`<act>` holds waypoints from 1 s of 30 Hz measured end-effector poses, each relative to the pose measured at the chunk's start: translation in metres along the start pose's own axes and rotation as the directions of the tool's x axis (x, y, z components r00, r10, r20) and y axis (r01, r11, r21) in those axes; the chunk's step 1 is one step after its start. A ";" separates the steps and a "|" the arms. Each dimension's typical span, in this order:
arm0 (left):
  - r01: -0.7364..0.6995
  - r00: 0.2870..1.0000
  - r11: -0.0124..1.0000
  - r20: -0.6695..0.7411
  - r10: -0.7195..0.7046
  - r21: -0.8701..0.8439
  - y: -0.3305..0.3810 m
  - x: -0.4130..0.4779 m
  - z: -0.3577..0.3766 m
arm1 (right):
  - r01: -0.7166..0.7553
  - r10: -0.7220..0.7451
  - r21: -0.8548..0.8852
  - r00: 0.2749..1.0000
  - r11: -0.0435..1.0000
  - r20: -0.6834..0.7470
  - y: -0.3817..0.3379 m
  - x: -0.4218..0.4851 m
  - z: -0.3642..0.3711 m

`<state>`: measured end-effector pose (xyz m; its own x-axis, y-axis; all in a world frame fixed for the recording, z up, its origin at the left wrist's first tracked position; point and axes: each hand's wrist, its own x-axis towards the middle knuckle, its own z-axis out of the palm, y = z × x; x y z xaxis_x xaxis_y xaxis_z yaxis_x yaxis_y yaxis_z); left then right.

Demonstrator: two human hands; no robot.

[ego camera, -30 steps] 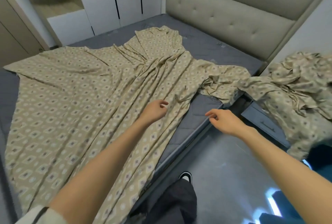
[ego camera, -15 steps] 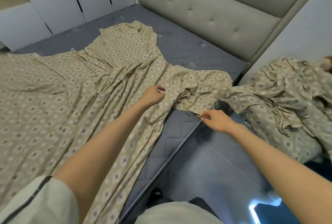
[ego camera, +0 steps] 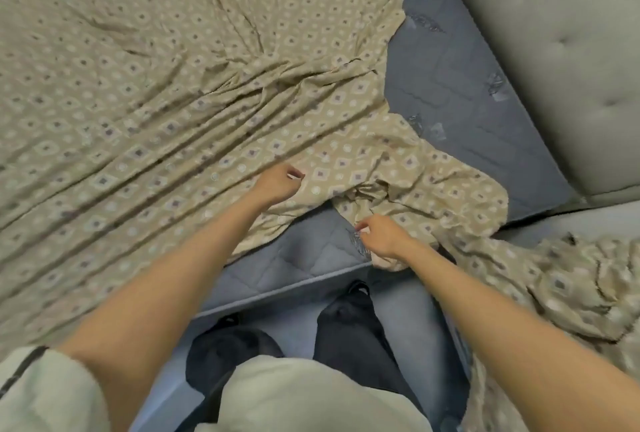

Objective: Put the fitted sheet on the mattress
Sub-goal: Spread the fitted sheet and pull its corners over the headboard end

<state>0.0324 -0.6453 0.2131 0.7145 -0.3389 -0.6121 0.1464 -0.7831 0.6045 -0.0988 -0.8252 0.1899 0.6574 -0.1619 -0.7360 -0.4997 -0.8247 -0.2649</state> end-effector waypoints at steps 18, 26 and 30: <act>0.468 0.747 0.469 0.052 -0.662 -0.749 -0.106 0.021 0.136 | 0.405 -0.285 -0.361 0.895 0.840 0.343 0.016 0.157 0.026; 0.480 0.780 0.643 -0.045 -0.624 -0.596 -0.131 0.094 0.191 | 0.322 -0.260 -0.403 0.944 0.857 0.201 0.047 0.243 0.070; 0.438 0.812 0.757 -0.149 -0.565 -0.485 -0.148 0.110 0.212 | 0.247 -0.263 -0.334 0.965 0.910 -0.001 0.064 0.266 0.091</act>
<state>-0.0551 -0.6775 -0.0515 0.5992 0.2446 -0.7624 0.7553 -0.4884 0.4369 -0.0074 -0.8720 -0.0795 0.7664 0.0596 -0.6396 -0.1038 -0.9711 -0.2149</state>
